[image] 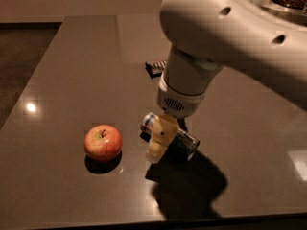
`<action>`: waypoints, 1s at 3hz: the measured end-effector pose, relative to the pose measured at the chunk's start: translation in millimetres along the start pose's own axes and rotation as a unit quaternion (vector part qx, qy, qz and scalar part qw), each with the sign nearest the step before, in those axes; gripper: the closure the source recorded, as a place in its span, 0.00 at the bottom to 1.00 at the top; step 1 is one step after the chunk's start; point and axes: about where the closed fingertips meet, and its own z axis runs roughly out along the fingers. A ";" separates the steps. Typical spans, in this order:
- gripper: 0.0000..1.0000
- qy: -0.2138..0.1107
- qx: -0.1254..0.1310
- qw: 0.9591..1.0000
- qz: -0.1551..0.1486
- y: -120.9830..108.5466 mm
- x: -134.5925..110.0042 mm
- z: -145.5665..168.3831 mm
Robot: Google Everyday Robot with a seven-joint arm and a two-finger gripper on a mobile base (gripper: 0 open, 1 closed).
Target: Pick redbull can
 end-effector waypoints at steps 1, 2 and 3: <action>0.00 0.003 -0.003 1.000 0.010 -0.4 -10.8 15.6; 0.25 0.010 0.004 1.000 0.020 -6.4 -18.2 21.5; 0.48 0.021 0.008 1.000 0.019 -8.2 -21.1 16.6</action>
Offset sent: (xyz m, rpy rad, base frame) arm 0.0236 0.0195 -0.0265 -0.0237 0.0184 -0.0684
